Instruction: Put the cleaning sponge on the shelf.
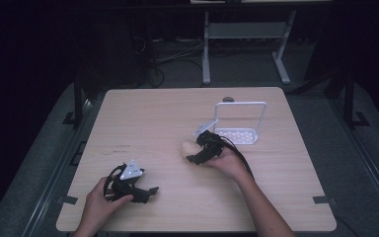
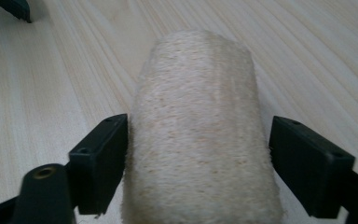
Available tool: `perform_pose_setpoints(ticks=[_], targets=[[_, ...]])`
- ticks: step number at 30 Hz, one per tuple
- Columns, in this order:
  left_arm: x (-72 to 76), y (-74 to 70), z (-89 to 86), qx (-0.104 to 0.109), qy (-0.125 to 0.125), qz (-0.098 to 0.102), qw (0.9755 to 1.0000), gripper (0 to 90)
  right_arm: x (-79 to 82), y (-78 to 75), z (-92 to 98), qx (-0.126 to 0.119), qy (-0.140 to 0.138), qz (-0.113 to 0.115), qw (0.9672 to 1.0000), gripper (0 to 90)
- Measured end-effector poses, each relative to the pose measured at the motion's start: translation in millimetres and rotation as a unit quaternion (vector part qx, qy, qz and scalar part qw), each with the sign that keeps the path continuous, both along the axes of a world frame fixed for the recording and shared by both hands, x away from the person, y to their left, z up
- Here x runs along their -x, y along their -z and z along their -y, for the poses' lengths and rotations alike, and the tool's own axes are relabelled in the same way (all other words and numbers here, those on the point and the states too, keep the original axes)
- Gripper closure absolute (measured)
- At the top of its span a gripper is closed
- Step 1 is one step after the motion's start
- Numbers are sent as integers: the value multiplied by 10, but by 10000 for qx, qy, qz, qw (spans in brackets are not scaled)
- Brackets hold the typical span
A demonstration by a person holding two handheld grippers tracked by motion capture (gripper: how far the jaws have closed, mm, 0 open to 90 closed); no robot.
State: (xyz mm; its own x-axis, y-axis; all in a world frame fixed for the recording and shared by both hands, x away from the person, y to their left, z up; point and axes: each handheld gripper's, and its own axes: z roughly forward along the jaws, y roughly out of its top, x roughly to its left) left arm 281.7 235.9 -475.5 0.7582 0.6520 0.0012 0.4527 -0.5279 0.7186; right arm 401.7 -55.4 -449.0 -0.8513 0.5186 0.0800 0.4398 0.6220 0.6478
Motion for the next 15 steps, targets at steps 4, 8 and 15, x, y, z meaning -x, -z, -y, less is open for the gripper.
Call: perform_pose_setpoints(ticks=[4, 8, 15], targets=[[0, 0, -1, -2, 1, 0, 10000, 127, 4, 4, -6, 19, -42, -2, 10000, 255], [1, 0, -1, -4, 5, -1, 10000, 127, 10, 5, -6, 23, -68, -7, 10000, 273], [2, -2, -4, -13, 12, -5, 10000, 127, 31, -4, 13, 11, -74, -10, 10000, 275]])
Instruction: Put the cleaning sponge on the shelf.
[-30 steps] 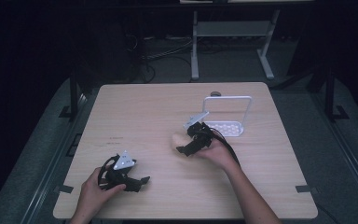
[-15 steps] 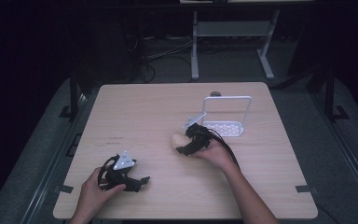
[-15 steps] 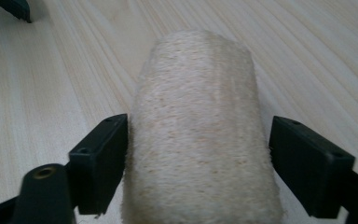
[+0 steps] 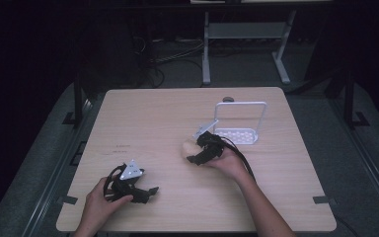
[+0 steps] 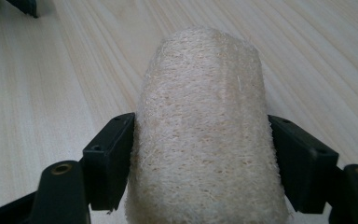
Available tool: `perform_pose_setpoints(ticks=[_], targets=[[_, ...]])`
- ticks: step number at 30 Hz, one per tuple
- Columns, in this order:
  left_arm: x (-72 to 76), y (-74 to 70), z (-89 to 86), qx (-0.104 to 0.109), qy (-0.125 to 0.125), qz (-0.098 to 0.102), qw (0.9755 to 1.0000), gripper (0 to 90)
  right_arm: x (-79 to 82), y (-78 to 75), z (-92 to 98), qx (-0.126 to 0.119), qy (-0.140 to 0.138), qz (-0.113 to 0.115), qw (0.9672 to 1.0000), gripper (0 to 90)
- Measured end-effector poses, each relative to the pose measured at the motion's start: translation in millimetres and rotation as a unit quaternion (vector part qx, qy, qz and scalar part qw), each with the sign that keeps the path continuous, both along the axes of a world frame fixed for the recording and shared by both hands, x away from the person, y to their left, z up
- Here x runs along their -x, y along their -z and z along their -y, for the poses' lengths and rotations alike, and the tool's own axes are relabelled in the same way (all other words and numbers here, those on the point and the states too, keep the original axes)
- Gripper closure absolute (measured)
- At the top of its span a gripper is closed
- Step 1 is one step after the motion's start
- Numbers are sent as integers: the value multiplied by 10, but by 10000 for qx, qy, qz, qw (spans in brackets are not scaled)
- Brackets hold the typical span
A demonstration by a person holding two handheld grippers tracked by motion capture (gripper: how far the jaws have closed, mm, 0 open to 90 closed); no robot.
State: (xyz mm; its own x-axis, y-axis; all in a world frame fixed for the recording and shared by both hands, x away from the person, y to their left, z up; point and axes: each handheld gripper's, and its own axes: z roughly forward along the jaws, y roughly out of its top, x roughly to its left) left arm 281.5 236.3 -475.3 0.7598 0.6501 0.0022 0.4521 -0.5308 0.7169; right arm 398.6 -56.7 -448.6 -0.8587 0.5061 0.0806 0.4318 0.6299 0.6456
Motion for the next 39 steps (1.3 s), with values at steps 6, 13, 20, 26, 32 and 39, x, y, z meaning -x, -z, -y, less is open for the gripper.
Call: perform_pose_setpoints(ticks=[6, 13, 20, 26, 32, 39], targets=[[-1, 1, 0, 6, 1, 13, 10000, 127, 26, -30, 65, -67, 39, 54, 10000, 275], [-1, 1, 0, 8, -3, 7, 10000, 127, 86, -113, 161, -176, 57, 123, 9998, 275], [-1, 1, -1, 1, 0, 9, 10000, 127, 150, -170, 339, -387, 46, 242, 9989, 276], [0, 1, 0, 4, -1, 10, 10000, 127, 195, -231, 503, -508, 70, 304, 9982, 276], [0, 1, 0, 8, -3, 9, 10000, 127, 211, -246, 616, -545, 130, 362, 9978, 276], [0, 1, 0, 8, -3, 8, 10000, 127, 247, -257, 678, -516, 196, 379, 9978, 276]])
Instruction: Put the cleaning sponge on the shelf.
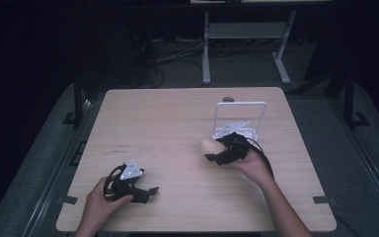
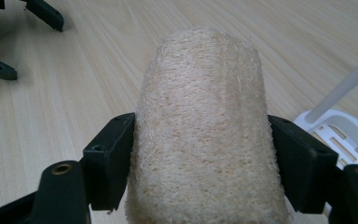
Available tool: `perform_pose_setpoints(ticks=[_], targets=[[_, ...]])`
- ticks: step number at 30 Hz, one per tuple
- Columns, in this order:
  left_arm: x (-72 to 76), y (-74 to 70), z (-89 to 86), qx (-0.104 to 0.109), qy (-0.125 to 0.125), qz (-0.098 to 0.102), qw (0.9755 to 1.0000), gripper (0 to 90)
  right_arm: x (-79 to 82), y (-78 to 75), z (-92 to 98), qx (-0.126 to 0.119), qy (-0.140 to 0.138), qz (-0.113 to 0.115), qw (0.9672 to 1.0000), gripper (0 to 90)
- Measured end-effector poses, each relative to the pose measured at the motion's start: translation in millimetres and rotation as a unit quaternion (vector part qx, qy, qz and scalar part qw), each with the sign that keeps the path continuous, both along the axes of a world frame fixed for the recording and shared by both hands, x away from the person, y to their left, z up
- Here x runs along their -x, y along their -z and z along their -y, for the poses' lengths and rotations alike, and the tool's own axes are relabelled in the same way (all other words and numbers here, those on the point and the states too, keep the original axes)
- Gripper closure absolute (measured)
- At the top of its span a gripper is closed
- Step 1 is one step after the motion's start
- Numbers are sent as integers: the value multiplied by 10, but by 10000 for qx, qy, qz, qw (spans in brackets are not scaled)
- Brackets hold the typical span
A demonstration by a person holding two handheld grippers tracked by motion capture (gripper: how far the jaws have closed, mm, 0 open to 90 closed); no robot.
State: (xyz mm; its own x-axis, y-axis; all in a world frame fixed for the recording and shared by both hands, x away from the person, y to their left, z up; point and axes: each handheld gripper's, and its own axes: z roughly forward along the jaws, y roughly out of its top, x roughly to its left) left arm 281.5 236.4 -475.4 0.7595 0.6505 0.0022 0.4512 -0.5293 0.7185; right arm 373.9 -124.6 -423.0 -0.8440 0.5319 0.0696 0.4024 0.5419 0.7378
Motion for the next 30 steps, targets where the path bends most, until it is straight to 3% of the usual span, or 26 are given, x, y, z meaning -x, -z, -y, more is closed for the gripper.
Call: perform_pose_setpoints(ticks=[16, 30], targets=[[0, 0, 0, -1, 0, 3, 10000, 127, -13, -91, 247, -123, 326, 102, 9993, 276], [0, 0, 0, -4, 2, 0, 10000, 127, -133, -54, 354, -42, 534, 109, 9985, 276]])
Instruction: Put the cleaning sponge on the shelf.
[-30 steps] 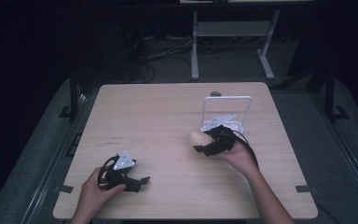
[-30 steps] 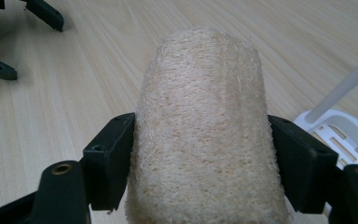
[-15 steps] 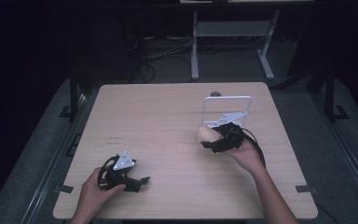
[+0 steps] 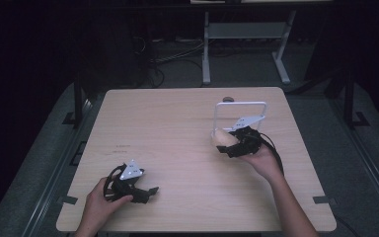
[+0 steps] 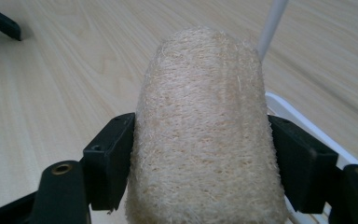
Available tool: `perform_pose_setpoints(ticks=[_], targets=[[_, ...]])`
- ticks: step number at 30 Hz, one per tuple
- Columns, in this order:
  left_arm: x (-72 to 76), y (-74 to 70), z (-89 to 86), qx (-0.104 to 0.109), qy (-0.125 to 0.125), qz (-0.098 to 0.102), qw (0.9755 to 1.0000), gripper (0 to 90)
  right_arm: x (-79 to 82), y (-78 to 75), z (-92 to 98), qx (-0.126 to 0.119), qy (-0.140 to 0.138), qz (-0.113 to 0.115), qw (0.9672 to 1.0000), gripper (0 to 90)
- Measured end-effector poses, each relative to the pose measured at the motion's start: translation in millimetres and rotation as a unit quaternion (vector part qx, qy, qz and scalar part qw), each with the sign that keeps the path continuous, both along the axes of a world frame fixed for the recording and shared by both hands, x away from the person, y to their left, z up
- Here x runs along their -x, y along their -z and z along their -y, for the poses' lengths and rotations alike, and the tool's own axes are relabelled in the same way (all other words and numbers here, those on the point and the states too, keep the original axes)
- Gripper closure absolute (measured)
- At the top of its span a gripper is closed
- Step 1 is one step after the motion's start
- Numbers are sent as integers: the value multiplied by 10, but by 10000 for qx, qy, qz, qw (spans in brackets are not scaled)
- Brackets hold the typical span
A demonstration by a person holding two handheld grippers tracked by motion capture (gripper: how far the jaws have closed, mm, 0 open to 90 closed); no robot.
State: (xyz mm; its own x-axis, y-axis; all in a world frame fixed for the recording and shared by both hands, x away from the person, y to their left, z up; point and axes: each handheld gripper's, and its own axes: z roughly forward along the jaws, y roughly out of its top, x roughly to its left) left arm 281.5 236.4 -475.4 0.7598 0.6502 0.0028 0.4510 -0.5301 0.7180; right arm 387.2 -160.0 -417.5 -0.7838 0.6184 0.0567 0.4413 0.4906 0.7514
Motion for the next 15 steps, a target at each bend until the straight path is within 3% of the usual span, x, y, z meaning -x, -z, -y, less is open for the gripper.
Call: perform_pose_setpoints(ticks=[15], targets=[[0, 0, 2, 13, -9, -3, 10000, 127, -153, 2, 113, 169, 330, -14, 9993, 276]])
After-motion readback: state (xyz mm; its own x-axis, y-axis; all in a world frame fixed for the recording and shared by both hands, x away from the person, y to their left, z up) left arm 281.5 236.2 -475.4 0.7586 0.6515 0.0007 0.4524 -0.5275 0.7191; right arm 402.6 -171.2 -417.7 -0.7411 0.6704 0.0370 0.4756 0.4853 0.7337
